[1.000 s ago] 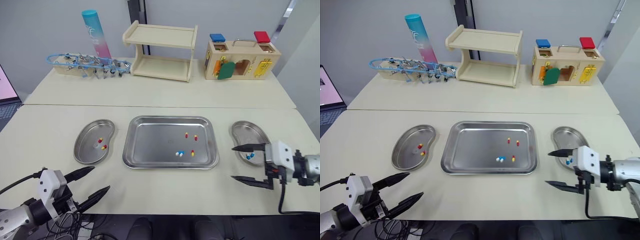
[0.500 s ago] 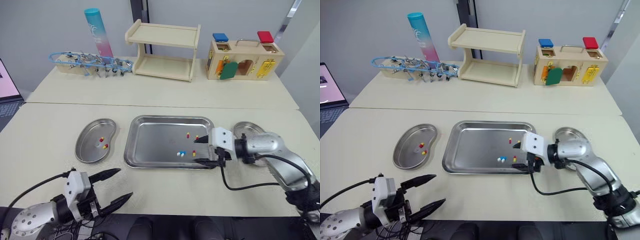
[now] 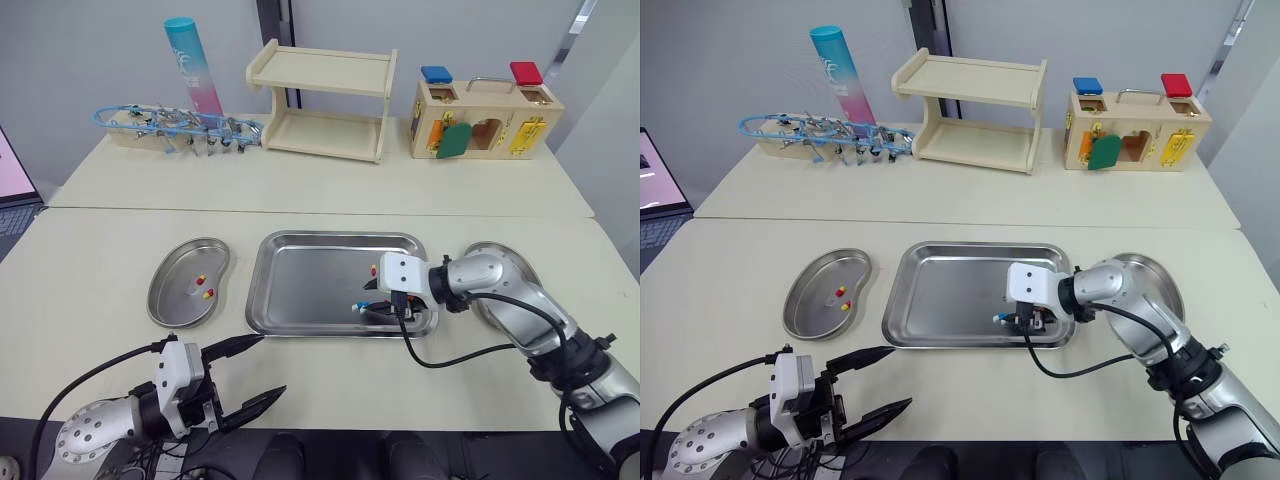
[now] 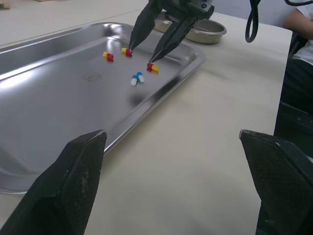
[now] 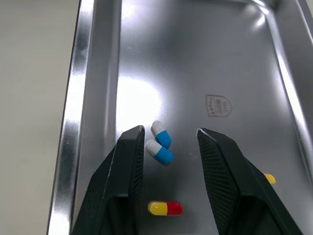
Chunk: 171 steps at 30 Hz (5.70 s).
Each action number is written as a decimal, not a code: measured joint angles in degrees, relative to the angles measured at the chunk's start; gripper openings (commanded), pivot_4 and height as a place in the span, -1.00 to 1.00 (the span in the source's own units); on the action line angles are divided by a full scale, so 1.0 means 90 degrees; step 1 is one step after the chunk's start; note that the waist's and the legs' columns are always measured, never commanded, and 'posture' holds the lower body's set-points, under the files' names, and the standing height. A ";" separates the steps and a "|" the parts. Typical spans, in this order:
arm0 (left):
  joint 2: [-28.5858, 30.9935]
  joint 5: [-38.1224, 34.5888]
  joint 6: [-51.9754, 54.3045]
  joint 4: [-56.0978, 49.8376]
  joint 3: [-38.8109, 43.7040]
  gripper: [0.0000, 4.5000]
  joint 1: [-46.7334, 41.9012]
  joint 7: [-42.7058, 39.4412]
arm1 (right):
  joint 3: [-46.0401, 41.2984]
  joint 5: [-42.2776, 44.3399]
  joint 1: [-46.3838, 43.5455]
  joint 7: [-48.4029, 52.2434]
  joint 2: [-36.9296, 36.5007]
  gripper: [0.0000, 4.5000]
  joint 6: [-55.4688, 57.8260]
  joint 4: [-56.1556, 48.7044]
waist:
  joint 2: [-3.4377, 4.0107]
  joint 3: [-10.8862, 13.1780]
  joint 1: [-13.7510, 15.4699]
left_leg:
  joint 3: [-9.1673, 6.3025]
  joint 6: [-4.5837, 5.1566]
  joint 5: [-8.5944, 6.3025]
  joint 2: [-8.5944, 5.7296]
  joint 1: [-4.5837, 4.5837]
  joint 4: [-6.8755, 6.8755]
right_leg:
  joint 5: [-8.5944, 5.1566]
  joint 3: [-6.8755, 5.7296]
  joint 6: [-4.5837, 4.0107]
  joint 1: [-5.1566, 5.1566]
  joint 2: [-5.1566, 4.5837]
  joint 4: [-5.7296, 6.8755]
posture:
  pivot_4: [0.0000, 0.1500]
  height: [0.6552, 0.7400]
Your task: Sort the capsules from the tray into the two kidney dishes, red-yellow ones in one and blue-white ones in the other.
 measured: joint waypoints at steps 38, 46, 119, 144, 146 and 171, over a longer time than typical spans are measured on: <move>-0.0243 0.0202 -0.1594 0.1274 -0.0379 1.00 -0.0129 -0.0545 | 0.0679 -0.0648 -0.0813 0.0379 0.0783 -0.99 0.1057 0.0877 | 0.0003 0.0001 -0.0011 | -0.0002 0.0000 0.0000 0.0000 0.0000 -0.0001 | 0.0000 0.0000 0.0000 -0.0005 0.0001 0.0003 | 1.00 1.00; -0.0075 -0.0001 -0.1206 0.0800 -0.0319 1.00 -0.0153 -0.0308 | 0.0688 -0.0646 -0.0812 0.0424 0.0818 -0.99 0.0915 0.0877 | 0.0005 0.0002 -0.0014 | -0.0002 0.0000 0.0000 0.0000 -0.0001 -0.0001 | 0.0000 0.0000 0.0000 -0.0006 0.0001 0.0004 | 1.00 1.00; 0.0437 -0.0470 0.0715 0.2116 0.2961 1.00 -0.0551 0.1610 | -0.6164 0.1465 0.5038 0.0928 -0.2460 0.98 -0.3178 0.1843 | 0.0007 0.0009 -0.0021 | 0.0011 0.0001 0.0000 0.0000 0.0011 -0.0002 | -0.0001 0.0006 0.0000 0.0013 0.0000 -0.0005 | 1.00 1.00; 0.0815 -0.0269 0.0495 0.3213 0.3642 1.00 0.0461 0.0704 | -0.5604 0.1344 0.4328 0.1580 -0.2866 0.98 -0.3727 0.3457 | 0.0008 0.0008 -0.0041 | 0.0020 0.0000 0.0000 0.0000 0.0012 -0.0002 | -0.0001 0.0011 0.0001 0.0014 -0.0003 -0.0003 | 1.00 1.00; 0.0751 -0.0339 0.0568 0.2806 0.3573 1.00 0.0636 0.0500 | -0.5583 0.1333 0.4301 0.1587 -0.2871 0.98 -0.3782 0.3536 | 0.0008 0.0008 -0.0043 | 0.0020 0.0000 0.0000 0.0000 0.0012 -0.0002 | -0.0001 0.0011 0.0001 0.0014 -0.0003 -0.0003 | 1.00 1.00; 0.0061 0.0018 0.0118 -0.0375 -0.0291 1.00 0.0114 -0.0139 | -0.5761 0.1613 0.4519 0.1460 -0.2940 0.98 -0.3119 0.2998 | 0.0030 -0.0004 -0.0024 | 0.0029 0.0000 0.0000 0.0000 0.0017 0.0002 | 0.0000 0.0021 0.0001 0.0022 -0.0004 -0.0004 | 1.00 1.00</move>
